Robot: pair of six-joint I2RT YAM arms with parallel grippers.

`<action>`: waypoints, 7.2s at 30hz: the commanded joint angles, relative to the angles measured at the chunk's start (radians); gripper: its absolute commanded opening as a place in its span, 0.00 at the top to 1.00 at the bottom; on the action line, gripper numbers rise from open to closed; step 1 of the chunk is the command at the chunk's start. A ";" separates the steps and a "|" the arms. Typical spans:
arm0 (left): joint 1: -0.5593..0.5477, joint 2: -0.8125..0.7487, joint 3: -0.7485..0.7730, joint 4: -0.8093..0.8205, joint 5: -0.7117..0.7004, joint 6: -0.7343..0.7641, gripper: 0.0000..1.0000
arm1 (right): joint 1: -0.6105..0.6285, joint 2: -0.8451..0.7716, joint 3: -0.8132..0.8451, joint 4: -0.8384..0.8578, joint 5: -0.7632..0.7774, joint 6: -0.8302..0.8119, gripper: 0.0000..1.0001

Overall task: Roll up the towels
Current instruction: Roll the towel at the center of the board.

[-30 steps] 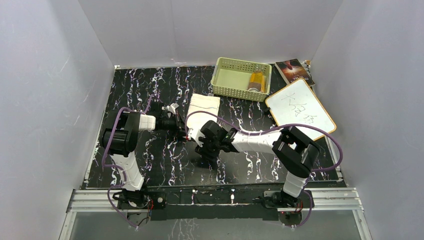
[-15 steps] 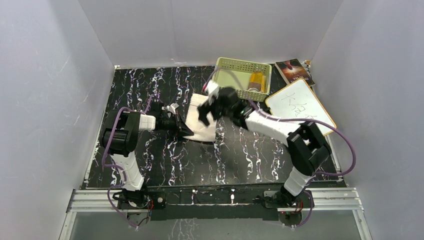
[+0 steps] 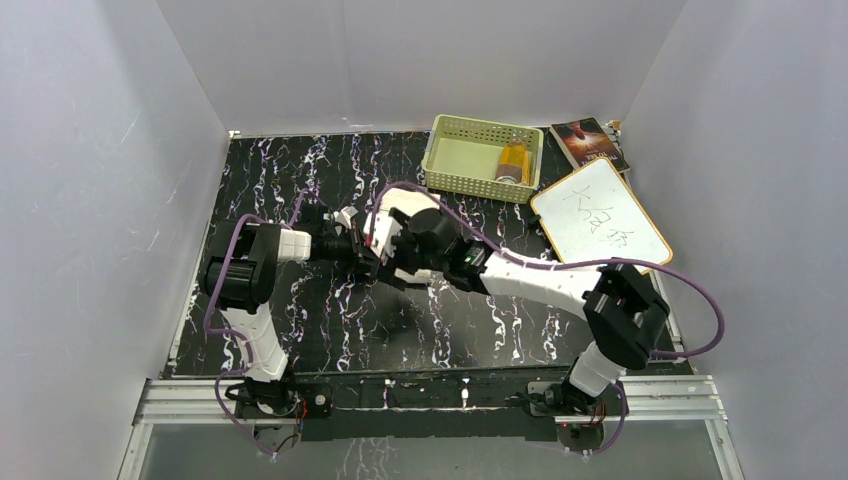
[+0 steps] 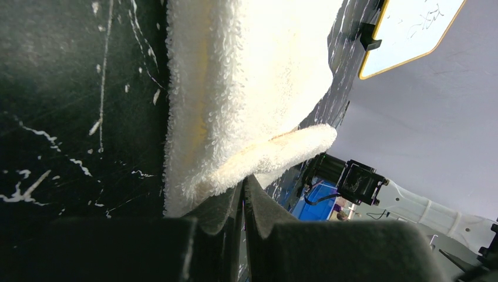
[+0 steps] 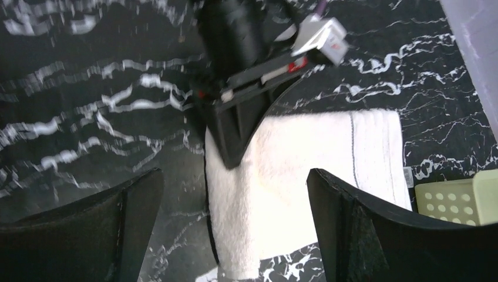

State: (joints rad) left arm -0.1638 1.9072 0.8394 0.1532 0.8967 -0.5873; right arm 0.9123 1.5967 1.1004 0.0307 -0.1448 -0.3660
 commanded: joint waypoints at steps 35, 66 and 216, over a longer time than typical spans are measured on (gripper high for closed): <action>-0.011 0.073 -0.028 -0.119 -0.153 0.075 0.96 | -0.053 0.322 0.105 -0.195 0.042 -0.264 0.53; 0.214 -0.425 0.151 -0.458 0.055 0.261 0.80 | -0.184 0.318 0.096 -0.202 -0.906 0.527 1.00; 0.085 -0.403 0.131 -0.478 0.004 0.141 0.75 | -0.303 0.539 0.156 -0.093 -0.987 0.912 1.00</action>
State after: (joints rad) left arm -0.0521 1.5394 0.9962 -0.3389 0.8471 -0.4122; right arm 0.6220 2.1052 1.2232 -0.1520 -1.1069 0.4431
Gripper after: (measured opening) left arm 0.261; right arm 0.145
